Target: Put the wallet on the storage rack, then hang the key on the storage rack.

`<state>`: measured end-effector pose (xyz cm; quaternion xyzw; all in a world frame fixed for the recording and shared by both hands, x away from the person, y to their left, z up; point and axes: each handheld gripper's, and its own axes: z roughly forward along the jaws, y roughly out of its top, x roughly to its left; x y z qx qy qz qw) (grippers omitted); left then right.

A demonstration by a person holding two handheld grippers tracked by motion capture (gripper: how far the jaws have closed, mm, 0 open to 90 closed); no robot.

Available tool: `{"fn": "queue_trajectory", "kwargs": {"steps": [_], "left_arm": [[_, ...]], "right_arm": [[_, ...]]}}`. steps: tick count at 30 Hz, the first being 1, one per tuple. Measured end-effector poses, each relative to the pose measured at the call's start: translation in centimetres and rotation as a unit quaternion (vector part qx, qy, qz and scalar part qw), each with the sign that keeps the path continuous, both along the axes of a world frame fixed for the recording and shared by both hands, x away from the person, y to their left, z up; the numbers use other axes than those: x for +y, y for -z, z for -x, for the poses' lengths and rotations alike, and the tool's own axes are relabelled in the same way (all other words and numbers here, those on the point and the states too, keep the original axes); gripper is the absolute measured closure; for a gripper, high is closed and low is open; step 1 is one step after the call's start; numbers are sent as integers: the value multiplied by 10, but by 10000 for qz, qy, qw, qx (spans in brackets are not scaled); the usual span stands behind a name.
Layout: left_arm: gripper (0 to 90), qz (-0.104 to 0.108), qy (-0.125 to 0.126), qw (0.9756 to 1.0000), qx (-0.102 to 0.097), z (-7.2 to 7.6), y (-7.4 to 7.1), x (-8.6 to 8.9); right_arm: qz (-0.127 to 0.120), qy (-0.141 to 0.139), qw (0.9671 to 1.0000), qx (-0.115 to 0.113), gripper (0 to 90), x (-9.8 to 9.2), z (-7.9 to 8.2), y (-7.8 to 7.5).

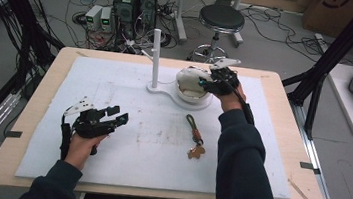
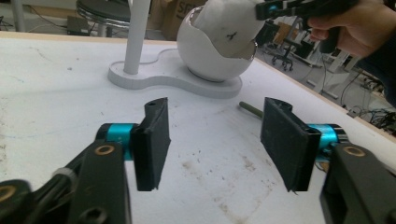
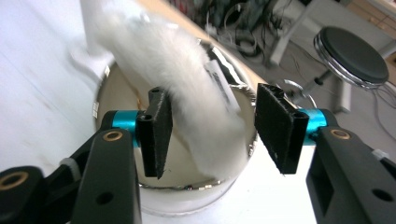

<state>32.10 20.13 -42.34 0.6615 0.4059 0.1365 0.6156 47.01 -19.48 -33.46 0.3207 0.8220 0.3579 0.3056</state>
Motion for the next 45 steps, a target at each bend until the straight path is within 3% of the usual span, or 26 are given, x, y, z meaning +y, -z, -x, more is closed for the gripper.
{"fn": "queue_trajectory", "kwargs": {"steps": [1, 2, 3, 5, 6, 7, 8, 10, 11, 12, 13, 14, 16, 18, 20, 21, 23, 25, 27, 30, 34, 45], "left_arm": [[373, 0, 0, 10000, 0, 0, 0, 0], [373, -56, -87, 9999, -15, 0, -1, 0], [313, -124, -179, 9998, -25, 0, -2, 0], [201, -188, -227, 9995, -107, 0, -3, 1], [195, -207, -229, 9995, -116, 0, -4, 2], [195, -209, -229, 9994, -129, -1, -3, 3], [195, -267, -209, 9993, -133, -1, -4, 5], [194, -330, -240, 9991, -125, -1, -4, 8], [195, -384, -254, 9988, -134, -1, -4, 10], [195, -423, -277, 9986, -136, -1, -4, 11], [195, -472, -302, 9983, -141, -1, -5, 13], [195, -486, -343, 9981, -134, -1, -4, 16], [195, -416, -421, 9982, -84, -1, -3, 20], [198, -407, -441, 9982, -60, -2, -2, 22], [198, -410, -459, 9981, -36, -1, -2, 24], [204, -407, -449, 9982, -34, -1, -2, 23], [207, -439, -429, 9981, -23, -1, -2, 23], [212, -437, -426, 9981, 13, 1, 0, 21], [216, -449, -418, 9981, 33, 2, 1, 20], [220, -461, -372, 9982, 58, 2, 3, 17], [220, -483, -332, 9983, 47, 2, 4, 16], [220, -494, -376, 9980, 81, 1, 6, 18]], "right_arm": [[-196, 30, 9998, -37, 415, -6, 3, -1], [-196, 30, 9998, -37, 415, -6, 3, -1], [-490, 22, 9986, 208, 385, -15, 6, -4], [-610, 47, 9969, 499, 353, -28, 12, -8], [-634, 94, 9967, 499, 330, -40, 21, -14], [-634, 94, 9967, 499, 330, -40, 21, -14], [-835, 181, 9941, 664, 291, -52, 30, -20], [-917, 224, 9928, 743, 287, -56, 33, -21], [-1173, 262, 9908, 628, 253, -68, 50, -19], [-1216, 334, 9897, 683, 219, -71, 54, -17], [-1216, 334, 9897, 683, 219, -71, 54, -17], [-1259, 442, 9893, 591, 212, -81, 72, -7], [-1272, 462, 9892, 563, 212, -83, 77, -3], [-1239, 512, 9895, 542, 214, -94, 96, 16], [-1254, 538, 9889, 581, 214, -97, 100, 24], [-1312, 607, 9876, 613, 214, -103, 108, 38], [-1355, 621, 9870, 609, 215, -105, 111, 43], [-1498, 692, 9839, 688, 236, -108, 120, 58], [-1471, 673, 9841, 729, 241, -109, 124, 64], [-1380, 665, 9862, 631, 241, -109, 128, 64], [-1404, 699, 9863, 506, 240, -112, 132, 62], [-1487, 748, 9841, 624, 252, -110, 133, 69]]}}
